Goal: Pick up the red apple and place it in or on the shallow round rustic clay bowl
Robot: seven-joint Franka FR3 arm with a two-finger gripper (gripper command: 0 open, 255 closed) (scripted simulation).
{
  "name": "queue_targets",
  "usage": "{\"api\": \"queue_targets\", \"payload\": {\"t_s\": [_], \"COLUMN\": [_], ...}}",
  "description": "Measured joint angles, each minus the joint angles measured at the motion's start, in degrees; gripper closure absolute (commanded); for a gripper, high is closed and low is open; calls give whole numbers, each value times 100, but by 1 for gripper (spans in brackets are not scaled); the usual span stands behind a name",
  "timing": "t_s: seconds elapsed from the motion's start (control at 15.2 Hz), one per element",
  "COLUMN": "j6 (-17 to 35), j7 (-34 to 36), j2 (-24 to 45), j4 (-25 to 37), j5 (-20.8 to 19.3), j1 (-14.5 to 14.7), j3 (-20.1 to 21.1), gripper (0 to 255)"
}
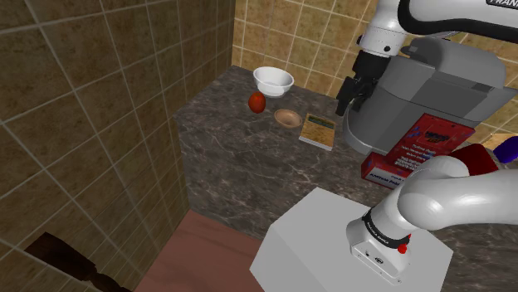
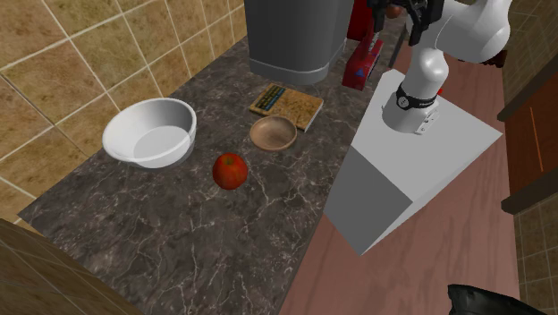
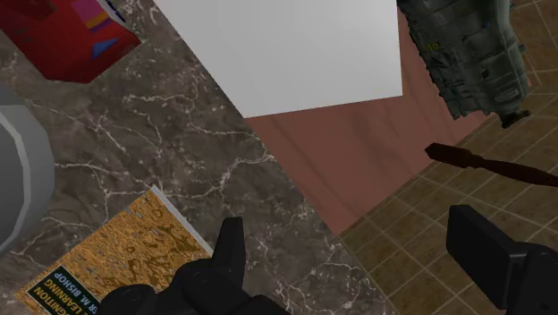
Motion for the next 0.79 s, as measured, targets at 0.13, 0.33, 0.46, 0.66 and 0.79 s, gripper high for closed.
{"api": "queue_targets", "payload": {"t_s": [0.13, 0.33, 0.46, 0.66, 0.79], "j6": [90, 561, 914, 1389, 1676], "j7": [52, 352, 541, 821, 1076], "j2": [93, 557, 962, 1529, 1980], "j4": [15, 90, 203, 391, 624], "j5": [19, 124, 162, 179, 205], "j1": [-6, -29, -68, -143, -162], "j3": [28, 193, 277, 372, 479], "gripper": [0, 0, 0, 0, 0]}}
